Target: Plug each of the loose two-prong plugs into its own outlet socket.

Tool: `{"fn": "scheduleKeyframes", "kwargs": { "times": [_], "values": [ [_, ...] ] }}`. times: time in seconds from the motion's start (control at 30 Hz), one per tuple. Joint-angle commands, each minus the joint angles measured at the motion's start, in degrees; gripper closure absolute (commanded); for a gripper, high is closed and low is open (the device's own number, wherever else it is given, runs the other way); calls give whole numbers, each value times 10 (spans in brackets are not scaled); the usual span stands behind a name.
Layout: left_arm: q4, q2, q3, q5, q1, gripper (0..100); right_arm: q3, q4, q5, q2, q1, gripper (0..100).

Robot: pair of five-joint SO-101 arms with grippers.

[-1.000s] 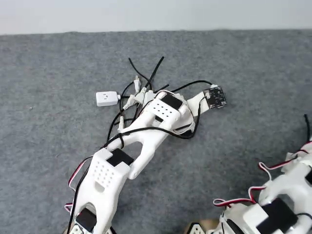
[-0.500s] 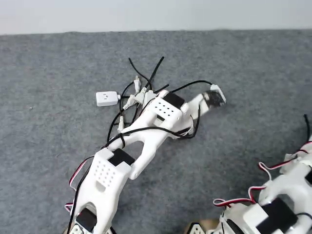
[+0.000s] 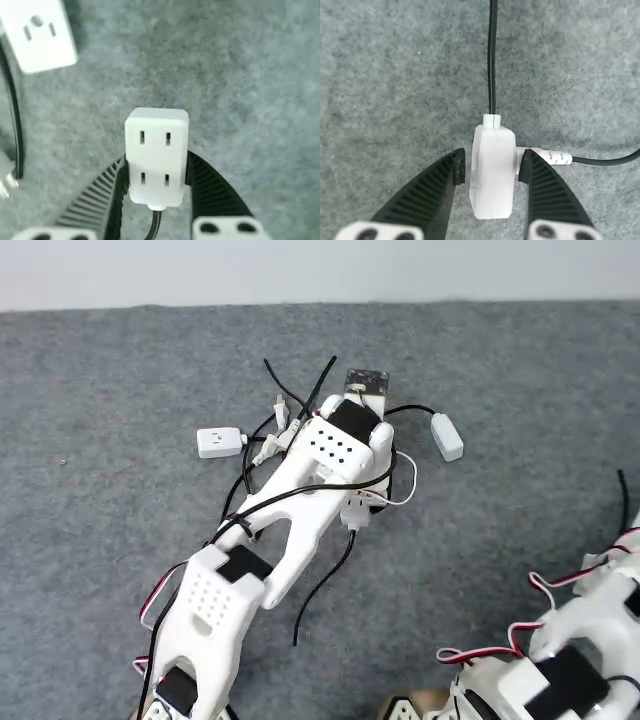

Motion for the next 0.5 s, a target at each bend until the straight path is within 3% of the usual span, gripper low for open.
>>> {"fn": "scheduleKeyframes", "kwargs": {
  "times": [0.0,0.13,0.33,0.47],
  "values": [
    [24,-127,74,23,-4,989,-2,5,4,-3,-10,833],
    [12,-194,220,21,-21,989,-2,5,4,-3,-10,833],
    [-43,-215,340,18,-81,989,-1,6,2,-3,-27,833],
    [-115,-220,446,18,-84,989,19,7,2,-8,-49,833]
  ]
}}
